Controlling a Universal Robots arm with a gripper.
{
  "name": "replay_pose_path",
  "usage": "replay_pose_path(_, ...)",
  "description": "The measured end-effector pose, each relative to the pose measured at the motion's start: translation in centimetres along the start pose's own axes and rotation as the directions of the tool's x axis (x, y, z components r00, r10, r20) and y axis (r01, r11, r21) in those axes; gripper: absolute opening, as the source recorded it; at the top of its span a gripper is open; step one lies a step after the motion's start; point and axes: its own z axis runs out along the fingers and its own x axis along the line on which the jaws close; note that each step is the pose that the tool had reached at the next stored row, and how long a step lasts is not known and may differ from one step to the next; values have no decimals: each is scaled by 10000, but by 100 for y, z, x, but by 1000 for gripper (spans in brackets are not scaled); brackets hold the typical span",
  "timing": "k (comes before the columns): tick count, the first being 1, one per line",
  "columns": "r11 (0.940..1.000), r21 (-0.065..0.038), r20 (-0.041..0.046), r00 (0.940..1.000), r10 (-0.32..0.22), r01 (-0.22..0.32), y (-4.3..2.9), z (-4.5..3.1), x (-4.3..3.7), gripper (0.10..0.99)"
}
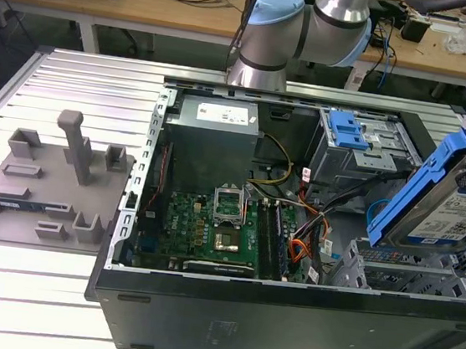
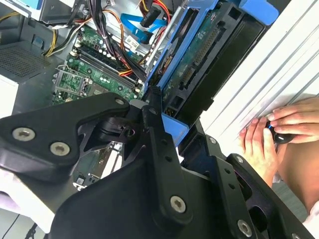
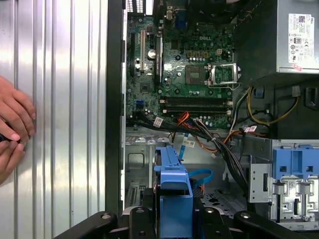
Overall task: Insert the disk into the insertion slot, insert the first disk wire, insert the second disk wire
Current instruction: 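Insert the disk into the insertion slot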
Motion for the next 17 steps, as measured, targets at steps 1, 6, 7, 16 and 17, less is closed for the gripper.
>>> replay_pose_path(1,10000,0,1,10000,0,0,0,7,0,365)
replay_pose_path(6,10000,0,0,10000,0,0,-1,33,2,365)
replay_pose_path(7,10000,0,0,10000,0,0,-1,39,2,365)
replay_pose_path(16,10000,0,0,10000,0,0,-8,105,5,365)
replay_pose_path(17,10000,0,-1,10000,0,0,-8,109,6,365)
